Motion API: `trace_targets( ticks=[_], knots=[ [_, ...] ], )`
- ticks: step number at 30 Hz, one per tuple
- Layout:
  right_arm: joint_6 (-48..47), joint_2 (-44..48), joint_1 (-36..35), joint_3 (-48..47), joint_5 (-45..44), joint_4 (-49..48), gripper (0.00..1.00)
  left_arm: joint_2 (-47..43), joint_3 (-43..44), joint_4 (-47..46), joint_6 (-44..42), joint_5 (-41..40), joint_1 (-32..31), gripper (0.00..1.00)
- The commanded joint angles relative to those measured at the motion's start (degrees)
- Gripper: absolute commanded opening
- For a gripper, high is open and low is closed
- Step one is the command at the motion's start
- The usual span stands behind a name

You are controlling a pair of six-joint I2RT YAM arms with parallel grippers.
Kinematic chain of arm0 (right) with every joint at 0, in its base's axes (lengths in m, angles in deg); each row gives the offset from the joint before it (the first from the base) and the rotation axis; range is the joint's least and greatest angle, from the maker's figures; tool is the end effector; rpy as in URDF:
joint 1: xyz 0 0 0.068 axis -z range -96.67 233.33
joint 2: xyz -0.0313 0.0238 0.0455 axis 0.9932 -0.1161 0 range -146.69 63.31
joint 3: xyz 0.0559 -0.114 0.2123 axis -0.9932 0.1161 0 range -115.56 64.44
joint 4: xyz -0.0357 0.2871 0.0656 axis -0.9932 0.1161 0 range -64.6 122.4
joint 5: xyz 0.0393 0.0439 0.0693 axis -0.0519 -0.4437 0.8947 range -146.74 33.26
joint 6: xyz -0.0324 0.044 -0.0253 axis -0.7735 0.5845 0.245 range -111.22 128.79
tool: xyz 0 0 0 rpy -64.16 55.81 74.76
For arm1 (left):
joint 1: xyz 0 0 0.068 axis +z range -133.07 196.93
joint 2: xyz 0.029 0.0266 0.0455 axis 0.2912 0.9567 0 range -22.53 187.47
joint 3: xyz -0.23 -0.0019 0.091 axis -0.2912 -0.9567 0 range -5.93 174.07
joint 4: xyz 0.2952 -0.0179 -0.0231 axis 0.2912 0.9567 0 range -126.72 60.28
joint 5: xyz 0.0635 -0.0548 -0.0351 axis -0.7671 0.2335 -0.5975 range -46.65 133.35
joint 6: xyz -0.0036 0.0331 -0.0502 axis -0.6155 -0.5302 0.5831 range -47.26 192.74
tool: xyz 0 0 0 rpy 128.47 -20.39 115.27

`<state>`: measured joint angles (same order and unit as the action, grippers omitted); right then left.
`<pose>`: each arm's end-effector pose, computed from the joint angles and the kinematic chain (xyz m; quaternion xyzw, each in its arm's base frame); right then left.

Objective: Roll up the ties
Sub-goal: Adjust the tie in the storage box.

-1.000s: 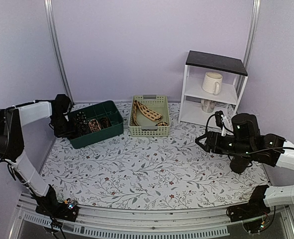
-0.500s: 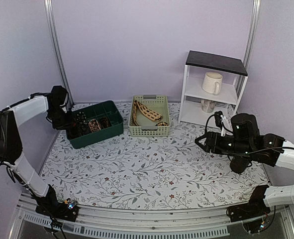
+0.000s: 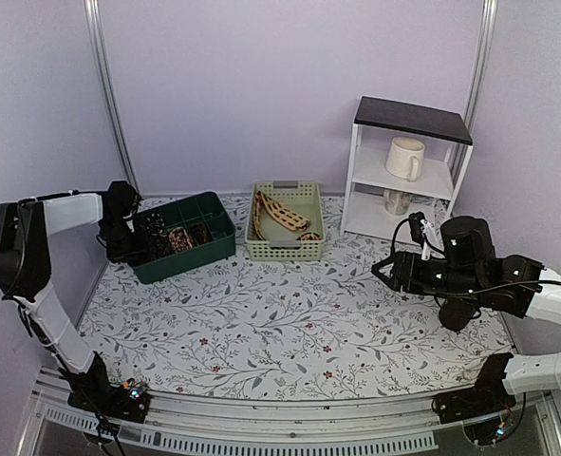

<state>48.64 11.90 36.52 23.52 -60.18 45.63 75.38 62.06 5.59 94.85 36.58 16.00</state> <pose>0.1814 0.1893 0.2463 -0.0379 0.8680 0.3203 0.3775 0.3634 -0.0006 0.1475 -0.1902 0.9678 0.0263 0.1628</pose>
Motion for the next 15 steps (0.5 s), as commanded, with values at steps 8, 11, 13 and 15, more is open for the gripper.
trace_targets(
  ticks=[8,11,13,15],
  knots=[
    [0.1,0.1,0.3,-1.9,-0.8,0.6,0.58,-2.3,3.5,1.3,-0.6,-1.7,0.7,0.0],
    [0.0,0.1,0.3,-2.1,-1.5,1.1,0.58,-4.1,5.1,0.1,-1.8,-0.4,0.9,0.01],
    [0.1,0.0,0.3,-2.1,-1.6,1.0,0.58,-4.3,5.7,-0.8,-2.5,-0.2,1.1,0.02],
    [0.2,-0.1,0.3,-2.3,-1.5,0.7,0.58,-3.7,6.1,-1.3,-3.1,-0.3,1.5,0.02]
  ],
)
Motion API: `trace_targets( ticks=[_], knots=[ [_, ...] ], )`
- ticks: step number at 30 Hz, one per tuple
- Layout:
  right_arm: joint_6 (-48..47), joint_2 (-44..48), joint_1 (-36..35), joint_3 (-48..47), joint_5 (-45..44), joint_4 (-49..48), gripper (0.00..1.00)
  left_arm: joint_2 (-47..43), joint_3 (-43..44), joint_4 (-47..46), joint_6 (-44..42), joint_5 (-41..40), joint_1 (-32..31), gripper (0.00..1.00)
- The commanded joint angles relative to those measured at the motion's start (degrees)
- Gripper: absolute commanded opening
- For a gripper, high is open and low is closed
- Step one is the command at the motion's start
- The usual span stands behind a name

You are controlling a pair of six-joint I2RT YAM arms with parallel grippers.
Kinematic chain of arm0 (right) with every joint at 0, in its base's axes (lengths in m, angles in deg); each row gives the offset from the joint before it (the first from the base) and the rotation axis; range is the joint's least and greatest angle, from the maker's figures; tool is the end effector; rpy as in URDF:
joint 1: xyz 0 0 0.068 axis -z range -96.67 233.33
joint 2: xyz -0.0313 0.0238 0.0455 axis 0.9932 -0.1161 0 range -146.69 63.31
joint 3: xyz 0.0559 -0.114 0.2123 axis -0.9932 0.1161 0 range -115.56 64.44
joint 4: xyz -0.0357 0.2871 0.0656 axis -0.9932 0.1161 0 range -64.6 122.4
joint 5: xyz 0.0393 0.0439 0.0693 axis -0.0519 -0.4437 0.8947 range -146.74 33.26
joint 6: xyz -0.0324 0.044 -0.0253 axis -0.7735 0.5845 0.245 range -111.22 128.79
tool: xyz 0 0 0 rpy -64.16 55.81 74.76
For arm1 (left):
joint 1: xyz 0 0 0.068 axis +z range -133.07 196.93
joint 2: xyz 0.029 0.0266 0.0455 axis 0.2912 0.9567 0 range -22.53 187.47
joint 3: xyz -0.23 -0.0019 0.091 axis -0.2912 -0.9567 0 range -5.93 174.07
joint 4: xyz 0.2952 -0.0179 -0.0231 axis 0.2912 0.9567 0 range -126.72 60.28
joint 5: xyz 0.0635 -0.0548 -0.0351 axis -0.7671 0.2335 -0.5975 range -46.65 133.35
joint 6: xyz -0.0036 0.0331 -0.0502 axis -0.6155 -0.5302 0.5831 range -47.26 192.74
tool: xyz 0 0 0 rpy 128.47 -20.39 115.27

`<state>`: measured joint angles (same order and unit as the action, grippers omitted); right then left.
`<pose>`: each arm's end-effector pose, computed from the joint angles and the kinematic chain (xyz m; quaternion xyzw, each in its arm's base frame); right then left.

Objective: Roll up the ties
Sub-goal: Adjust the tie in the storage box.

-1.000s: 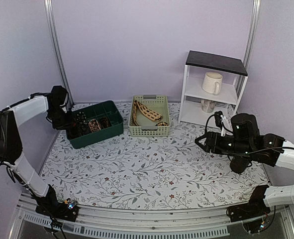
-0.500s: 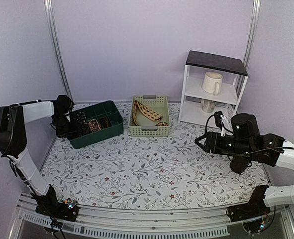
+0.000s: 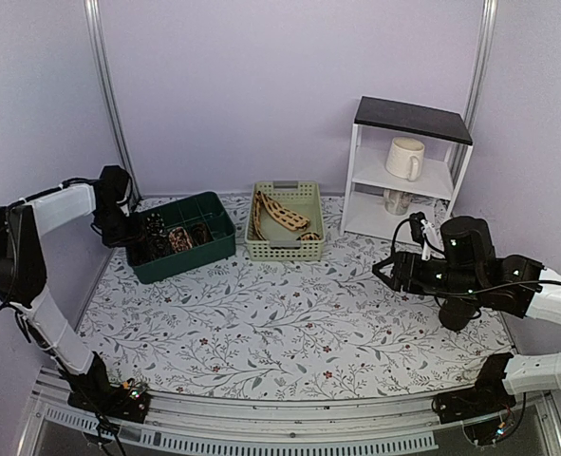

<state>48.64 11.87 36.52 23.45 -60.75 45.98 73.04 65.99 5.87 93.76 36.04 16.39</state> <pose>0.1815 0.1888 0.2461 -0.0356 0.8694 0.3155 0.3787 0.3734 0.0022 0.1836 -0.1865 0.9587 0.0228 0.2136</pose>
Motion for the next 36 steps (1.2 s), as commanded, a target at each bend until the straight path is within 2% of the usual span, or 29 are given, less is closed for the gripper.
trace_targets(
  ticks=[1,22,28,32,36],
  knots=[
    [0.4,-0.1,0.3,-2.2,-0.8,0.3,0.58,-0.8,2.2,-1.8,-2.3,0.4,1.3,0.02],
    [-0.1,-1.3,0.3,-3.6,-3.1,1.1,0.58,8.3,1.4,-5.1,-5.8,-0.6,4.6,0.0],
    [-0.6,-2.3,0.3,-5.3,-4.3,2.4,0.58,4.4,6.2,-1.8,-5.1,4.2,4.5,0.01],
    [-0.6,-2.5,0.3,-6.4,-6.2,4.4,0.59,-2.4,9.0,-0.3,-4.5,6.1,4.6,0.17],
    [-0.1,-3.0,0.3,-7.7,-10.1,6.9,0.68,-9.4,9.2,-0.3,-4.5,12.6,4.5,0.34]
  ],
)
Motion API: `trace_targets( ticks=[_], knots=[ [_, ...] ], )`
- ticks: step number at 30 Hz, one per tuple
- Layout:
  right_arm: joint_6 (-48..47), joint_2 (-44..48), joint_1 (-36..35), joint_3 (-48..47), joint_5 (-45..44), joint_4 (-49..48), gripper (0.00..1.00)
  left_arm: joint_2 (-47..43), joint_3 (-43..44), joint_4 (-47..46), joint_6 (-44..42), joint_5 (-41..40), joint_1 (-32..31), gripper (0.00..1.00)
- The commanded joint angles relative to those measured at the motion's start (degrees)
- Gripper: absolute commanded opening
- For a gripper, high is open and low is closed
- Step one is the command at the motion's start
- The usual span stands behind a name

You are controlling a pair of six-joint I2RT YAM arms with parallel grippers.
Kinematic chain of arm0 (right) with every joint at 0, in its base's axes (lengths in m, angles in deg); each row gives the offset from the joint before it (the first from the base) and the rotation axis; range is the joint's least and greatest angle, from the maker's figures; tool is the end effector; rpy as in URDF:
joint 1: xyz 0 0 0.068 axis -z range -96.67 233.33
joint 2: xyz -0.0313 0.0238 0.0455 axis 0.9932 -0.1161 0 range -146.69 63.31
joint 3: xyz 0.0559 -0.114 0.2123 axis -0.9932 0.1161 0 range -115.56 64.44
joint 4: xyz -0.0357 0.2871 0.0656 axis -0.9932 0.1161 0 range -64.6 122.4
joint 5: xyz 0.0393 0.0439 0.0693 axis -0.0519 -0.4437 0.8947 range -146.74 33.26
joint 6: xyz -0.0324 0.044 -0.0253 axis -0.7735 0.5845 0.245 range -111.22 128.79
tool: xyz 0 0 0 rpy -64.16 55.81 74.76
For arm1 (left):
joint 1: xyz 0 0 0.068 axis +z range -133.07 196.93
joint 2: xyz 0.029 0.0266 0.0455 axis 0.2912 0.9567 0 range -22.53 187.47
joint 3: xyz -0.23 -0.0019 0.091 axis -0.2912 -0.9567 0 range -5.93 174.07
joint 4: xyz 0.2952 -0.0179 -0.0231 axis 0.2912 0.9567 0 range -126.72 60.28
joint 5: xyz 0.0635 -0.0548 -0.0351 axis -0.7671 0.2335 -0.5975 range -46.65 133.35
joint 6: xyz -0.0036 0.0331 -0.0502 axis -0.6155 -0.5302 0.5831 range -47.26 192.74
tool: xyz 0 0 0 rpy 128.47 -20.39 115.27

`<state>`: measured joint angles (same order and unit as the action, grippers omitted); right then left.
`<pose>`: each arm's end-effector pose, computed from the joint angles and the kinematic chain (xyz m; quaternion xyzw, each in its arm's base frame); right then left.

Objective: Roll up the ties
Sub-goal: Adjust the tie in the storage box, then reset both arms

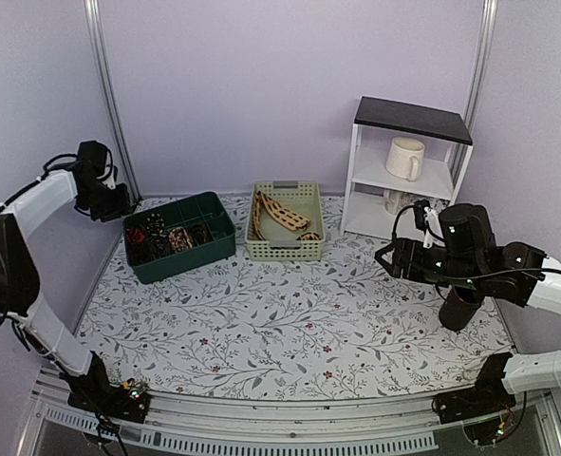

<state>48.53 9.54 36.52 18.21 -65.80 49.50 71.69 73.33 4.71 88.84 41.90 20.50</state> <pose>0.1884 0.1904 0.2657 -0.0152 0.8711 0.2831 0.4011 0.3905 0.0255 0.2369 -0.1671 0.9425 -0.0195 0.2888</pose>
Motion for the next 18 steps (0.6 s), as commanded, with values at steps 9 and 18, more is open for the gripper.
trace_targets(
  ticks=[9,18],
  knots=[
    [2.9,-1.5,0.3,-5.9,-10.0,5.2,1.0,-28.9,-11.5,-10.9,0.2,21.9,-6.4,0.99],
    [2.0,-3.1,0.3,-8.2,-4.3,0.8,1.0,-44.9,-31.6,-29.0,13.4,31.3,-18.2,0.99]
  ],
)
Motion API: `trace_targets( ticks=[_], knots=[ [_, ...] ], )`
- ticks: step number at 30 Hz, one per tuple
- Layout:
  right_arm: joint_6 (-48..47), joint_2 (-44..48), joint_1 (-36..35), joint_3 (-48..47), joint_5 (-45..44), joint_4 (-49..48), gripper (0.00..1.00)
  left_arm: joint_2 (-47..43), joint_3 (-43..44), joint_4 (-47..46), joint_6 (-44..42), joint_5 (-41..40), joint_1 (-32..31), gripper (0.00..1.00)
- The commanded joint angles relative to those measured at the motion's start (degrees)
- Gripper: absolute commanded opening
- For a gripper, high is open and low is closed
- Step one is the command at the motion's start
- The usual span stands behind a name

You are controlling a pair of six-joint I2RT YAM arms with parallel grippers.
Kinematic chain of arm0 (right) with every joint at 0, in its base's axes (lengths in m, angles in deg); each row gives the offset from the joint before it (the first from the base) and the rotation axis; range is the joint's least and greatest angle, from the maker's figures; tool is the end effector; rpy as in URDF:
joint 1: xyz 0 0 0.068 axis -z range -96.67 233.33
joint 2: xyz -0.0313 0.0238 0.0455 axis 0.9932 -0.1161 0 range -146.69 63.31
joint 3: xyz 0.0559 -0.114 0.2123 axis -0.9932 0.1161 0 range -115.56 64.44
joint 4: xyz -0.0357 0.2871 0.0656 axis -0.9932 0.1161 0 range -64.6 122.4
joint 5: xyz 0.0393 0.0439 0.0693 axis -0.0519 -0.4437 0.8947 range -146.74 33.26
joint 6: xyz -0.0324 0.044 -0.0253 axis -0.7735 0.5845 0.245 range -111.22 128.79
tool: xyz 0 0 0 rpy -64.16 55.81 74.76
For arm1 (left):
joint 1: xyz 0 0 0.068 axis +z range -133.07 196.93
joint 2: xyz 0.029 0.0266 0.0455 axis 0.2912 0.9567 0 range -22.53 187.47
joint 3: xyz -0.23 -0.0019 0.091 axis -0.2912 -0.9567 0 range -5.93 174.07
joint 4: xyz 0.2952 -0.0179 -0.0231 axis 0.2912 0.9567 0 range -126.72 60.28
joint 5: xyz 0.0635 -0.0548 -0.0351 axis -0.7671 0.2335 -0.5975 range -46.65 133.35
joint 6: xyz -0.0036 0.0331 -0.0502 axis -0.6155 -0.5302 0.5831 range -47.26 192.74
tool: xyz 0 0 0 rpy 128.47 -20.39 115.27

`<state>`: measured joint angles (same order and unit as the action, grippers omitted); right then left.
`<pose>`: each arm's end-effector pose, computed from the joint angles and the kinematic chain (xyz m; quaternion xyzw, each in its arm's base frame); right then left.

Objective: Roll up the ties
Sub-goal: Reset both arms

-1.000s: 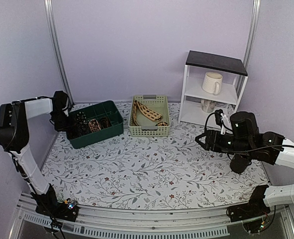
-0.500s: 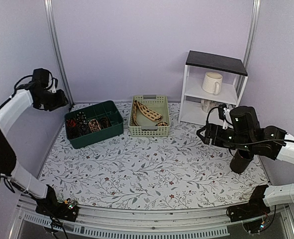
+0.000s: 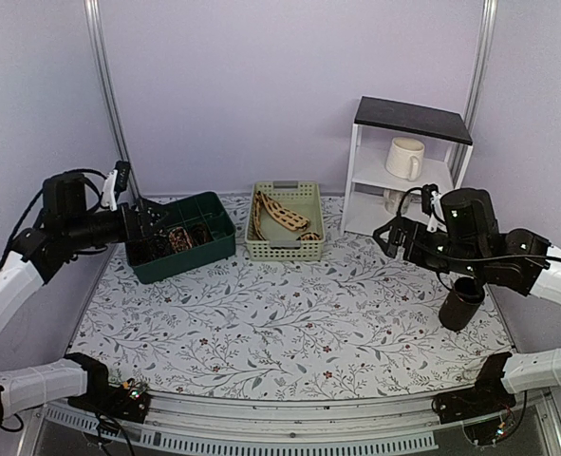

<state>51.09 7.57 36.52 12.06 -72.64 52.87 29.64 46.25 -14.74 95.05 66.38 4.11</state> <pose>0.1950 0.1899 0.2934 0.0344 0.8632 0.2574 0.4328 0.2527 -0.0754 0.3183 0.0441 0.8186 -0.3232 0.4727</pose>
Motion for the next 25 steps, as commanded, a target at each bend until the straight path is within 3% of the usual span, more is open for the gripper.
trace_targets(
  ticks=[1,13,25],
  knots=[
    [-0.8,-1.2,0.3,-2.2,3.1,-3.0,1.0,-3.7,-5.6,-10.0,7.8,6.6,-2.4,0.99],
    [-0.8,-3.3,0.2,-4.9,5.0,-6.2,1.0,-5.8,-10.5,-13.0,6.6,7.8,-2.9,0.99],
    [-0.8,-3.5,0.3,-5.5,4.7,-5.5,1.0,-4.5,-7.5,-9.5,3.7,3.3,-2.9,0.99]
  ],
)
